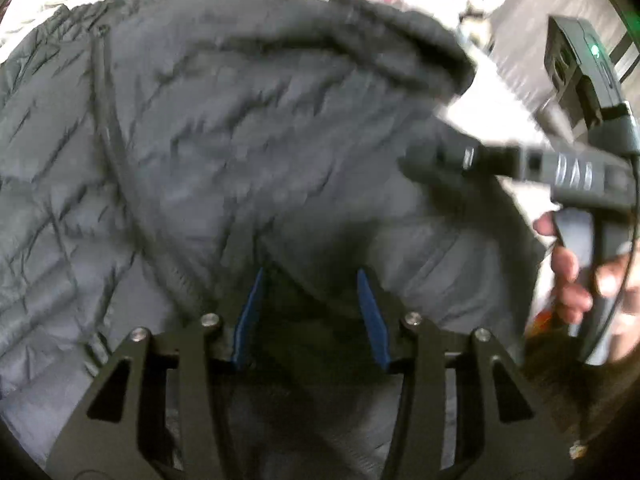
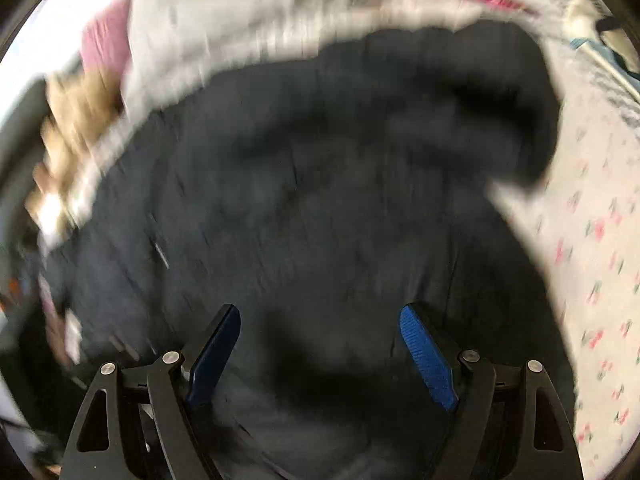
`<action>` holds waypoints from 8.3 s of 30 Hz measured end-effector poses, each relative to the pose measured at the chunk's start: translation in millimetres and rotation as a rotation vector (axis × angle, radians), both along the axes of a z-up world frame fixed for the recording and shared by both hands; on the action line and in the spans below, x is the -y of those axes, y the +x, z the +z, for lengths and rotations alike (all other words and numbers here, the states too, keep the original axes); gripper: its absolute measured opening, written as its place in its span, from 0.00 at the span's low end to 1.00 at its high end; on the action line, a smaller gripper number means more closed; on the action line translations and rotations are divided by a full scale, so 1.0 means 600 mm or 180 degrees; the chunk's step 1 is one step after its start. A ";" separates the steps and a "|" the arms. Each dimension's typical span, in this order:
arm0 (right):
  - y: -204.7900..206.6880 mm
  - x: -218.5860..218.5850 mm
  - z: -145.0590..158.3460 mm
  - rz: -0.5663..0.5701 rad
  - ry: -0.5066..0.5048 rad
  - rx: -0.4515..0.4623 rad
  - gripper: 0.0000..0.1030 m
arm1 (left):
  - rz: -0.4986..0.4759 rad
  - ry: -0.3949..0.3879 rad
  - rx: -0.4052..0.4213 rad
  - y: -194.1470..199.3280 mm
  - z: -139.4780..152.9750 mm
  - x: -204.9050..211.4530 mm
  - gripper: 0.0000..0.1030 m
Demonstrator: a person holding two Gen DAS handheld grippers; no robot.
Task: Fold large clothes
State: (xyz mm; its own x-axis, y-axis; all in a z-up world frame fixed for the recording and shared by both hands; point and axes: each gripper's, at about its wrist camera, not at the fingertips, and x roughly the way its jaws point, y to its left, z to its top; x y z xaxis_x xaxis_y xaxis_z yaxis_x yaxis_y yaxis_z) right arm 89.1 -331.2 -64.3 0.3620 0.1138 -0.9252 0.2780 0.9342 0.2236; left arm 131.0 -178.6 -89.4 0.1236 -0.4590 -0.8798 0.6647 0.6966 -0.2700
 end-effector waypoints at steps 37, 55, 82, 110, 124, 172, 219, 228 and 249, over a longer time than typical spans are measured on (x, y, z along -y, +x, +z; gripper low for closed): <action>0.077 -0.138 0.032 0.0399 -0.0164 0.0312 0.81 | 0.3663 0.0345 0.0763 0.240 0.075 -0.555 0.05; 0.047 -0.145 0.060 0.0470 -0.0135 0.0464 0.81 | 0.5000 0.0652 0.0910 0.053 0.169 -0.895 0.04; 0.033 -0.013 0.101 -0.0146 -0.0373 0.0818 0.81 | 0.3772 0.0359 0.0599 0.036 0.177 -0.597 1.00; 0.163 0.180 0.214 -0.0684 -0.1991 0.1000 0.08 | 0.2304 -0.0603 0.0277 0.086 0.107 -0.320 1.00; -0.210 0.438 0.154 -0.1060 -0.0658 0.0502 0.15 | 0.2156 -0.0504 0.0414 0.078 0.110 -0.291 1.00; -0.031 0.542 0.147 -0.0884 -0.1521 0.1581 0.06 | 0.0691 -0.0540 0.1073 0.373 0.094 0.262 0.02; 0.073 0.543 0.143 -0.1201 -0.1487 0.0639 0.80 | 0.0898 -0.0381 0.0445 0.198 0.066 0.117 0.80; 0.045 0.321 0.233 -0.0700 -0.0990 0.1052 0.86 | 0.1372 -0.0068 0.0461 0.129 0.141 -0.051 0.94; 0.061 -0.041 0.163 0.0074 -0.0517 0.0858 0.87 | 0.3189 0.0177 0.0621 0.038 0.153 -0.533 1.00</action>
